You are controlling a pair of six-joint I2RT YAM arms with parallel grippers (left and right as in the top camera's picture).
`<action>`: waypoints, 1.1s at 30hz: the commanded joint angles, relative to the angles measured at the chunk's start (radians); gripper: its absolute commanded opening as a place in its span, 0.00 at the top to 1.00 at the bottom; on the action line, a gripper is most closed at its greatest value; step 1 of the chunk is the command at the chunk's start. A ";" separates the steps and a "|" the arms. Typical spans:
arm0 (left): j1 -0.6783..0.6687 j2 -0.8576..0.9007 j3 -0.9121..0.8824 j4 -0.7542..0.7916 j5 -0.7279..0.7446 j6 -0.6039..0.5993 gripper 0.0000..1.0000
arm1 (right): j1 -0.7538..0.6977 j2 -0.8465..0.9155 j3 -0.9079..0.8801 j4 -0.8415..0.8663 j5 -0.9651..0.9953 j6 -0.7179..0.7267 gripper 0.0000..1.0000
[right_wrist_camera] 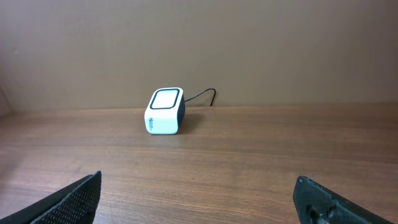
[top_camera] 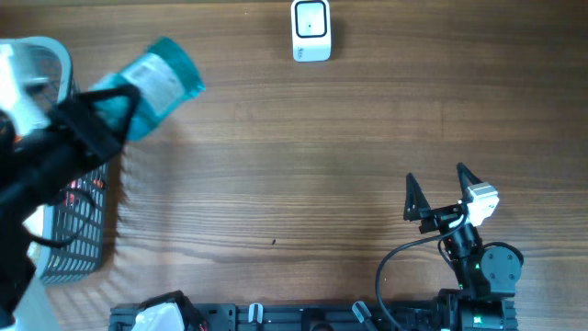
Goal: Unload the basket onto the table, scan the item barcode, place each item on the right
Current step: 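Lift the mouthwash bottle and set it upright near the scanner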
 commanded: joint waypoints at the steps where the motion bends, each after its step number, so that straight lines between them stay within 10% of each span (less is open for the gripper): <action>1: -0.162 0.082 0.018 -0.060 -0.139 -0.005 0.96 | 0.008 -0.005 -0.001 0.002 0.007 -0.018 0.00; 12: -0.582 0.515 0.018 -0.148 -0.472 -0.010 0.96 | 0.008 -0.005 -0.001 0.002 0.007 -0.018 0.00; 19: -0.761 0.768 0.018 0.066 -0.519 -0.092 0.96 | 0.008 -0.005 -0.001 0.002 0.006 -0.018 0.00; 33: -0.907 0.940 0.016 0.194 -0.628 -0.170 0.87 | 0.008 -0.005 -0.001 0.002 0.007 -0.018 0.00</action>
